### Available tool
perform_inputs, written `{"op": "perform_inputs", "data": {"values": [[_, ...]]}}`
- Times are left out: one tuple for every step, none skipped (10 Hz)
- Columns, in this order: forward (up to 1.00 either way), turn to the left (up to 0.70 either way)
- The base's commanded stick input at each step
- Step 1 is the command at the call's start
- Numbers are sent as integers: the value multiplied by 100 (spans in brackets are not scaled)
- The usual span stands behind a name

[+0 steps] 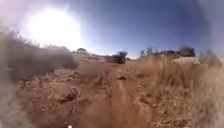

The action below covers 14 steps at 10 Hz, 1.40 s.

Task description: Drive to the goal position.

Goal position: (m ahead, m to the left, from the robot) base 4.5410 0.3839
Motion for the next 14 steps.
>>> {"op": "perform_inputs", "data": {"values": [[50,0],[50,0],[50,0],[50,0],[50,0],[50,0],[50,0],[50,0],[50,0],[50,0],[50,0],[50,0],[50,0],[50,0]]}}
